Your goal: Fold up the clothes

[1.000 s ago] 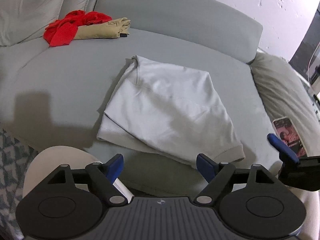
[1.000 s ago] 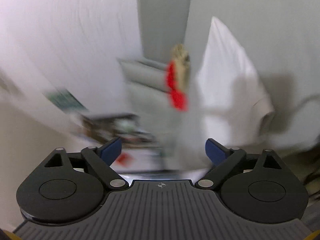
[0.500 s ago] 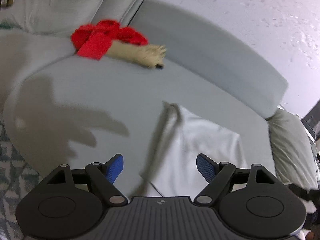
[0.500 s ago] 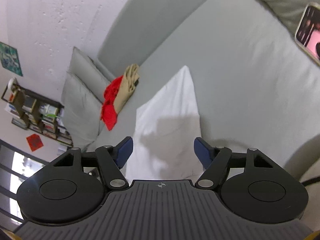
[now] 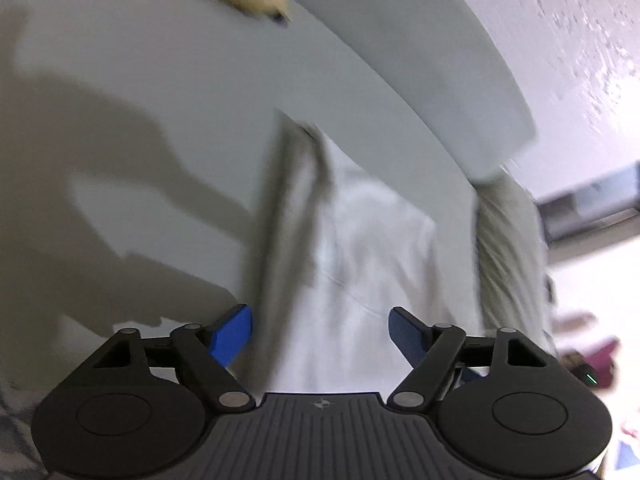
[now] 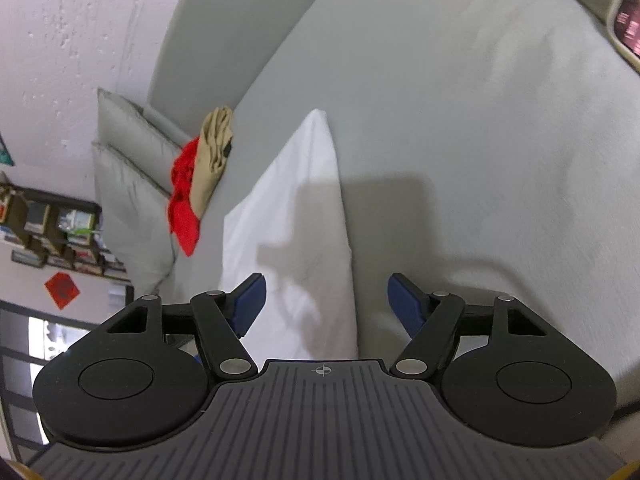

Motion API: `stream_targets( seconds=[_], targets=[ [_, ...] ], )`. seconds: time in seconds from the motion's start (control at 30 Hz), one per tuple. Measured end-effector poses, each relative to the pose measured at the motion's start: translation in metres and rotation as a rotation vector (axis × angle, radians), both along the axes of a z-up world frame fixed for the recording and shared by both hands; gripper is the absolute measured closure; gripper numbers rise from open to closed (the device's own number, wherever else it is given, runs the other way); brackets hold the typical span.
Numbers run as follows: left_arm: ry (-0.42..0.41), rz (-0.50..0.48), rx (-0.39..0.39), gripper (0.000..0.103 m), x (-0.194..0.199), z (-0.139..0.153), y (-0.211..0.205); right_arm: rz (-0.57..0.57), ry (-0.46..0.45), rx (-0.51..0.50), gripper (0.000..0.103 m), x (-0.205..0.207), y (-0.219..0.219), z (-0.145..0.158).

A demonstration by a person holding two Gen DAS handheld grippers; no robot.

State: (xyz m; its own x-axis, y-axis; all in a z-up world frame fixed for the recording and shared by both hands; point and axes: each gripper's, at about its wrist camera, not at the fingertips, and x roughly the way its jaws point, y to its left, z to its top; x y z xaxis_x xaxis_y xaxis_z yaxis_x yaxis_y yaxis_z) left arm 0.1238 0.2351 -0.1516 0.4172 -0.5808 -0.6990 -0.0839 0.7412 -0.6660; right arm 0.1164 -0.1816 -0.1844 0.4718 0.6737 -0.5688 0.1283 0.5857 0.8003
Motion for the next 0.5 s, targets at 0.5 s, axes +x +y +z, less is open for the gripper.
stream_targets(
  seconds=[0.5],
  targets=[
    [-0.006, -0.028, -0.072, 0.030, 0.051, -0.025, -0.009, 0.066, -0.015, 0.006, 0.026, 0.068, 0.020, -0.017]
  ],
)
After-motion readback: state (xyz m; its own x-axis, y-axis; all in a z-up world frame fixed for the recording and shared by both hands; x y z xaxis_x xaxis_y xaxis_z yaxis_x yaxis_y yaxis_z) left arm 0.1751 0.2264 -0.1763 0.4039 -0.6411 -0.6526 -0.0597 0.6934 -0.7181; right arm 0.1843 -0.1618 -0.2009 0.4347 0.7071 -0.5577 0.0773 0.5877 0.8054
